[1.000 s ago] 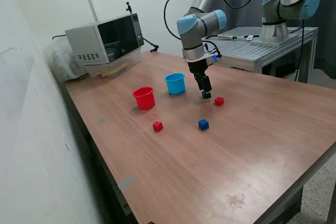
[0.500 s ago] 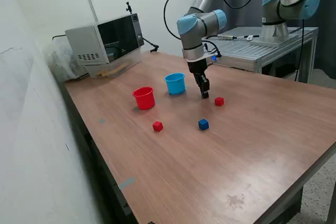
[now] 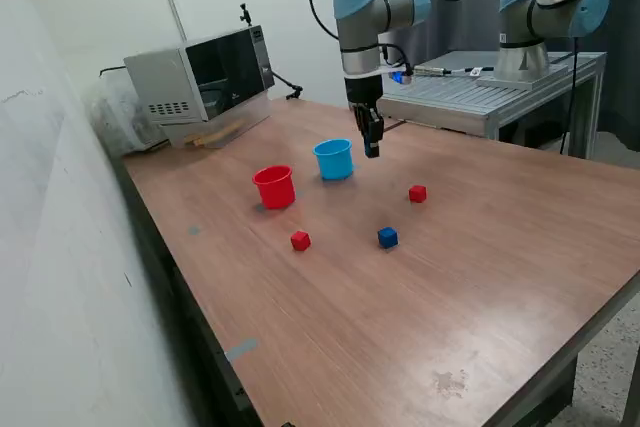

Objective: Place red objects in the red bin, and blue objects in the blue bin.

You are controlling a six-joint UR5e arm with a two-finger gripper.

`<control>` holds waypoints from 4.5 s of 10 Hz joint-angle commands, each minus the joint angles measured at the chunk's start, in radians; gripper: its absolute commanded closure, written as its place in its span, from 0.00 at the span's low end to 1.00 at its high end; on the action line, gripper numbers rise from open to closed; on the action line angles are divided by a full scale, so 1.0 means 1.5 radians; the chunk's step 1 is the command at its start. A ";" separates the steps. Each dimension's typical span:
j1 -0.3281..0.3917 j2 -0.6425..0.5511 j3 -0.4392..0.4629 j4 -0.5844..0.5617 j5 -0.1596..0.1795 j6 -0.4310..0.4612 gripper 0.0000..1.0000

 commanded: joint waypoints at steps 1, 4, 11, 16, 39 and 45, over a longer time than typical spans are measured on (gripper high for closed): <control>-0.037 -0.036 -0.008 0.018 0.002 -0.018 1.00; -0.107 -0.039 -0.012 0.018 0.003 -0.041 1.00; -0.139 -0.007 -0.021 0.020 -0.001 -0.049 0.00; -0.110 -0.015 -0.040 0.064 0.003 -0.072 0.00; 0.102 0.111 -0.066 0.054 0.085 -0.300 1.00; 0.084 0.114 -0.068 0.054 0.066 -0.301 1.00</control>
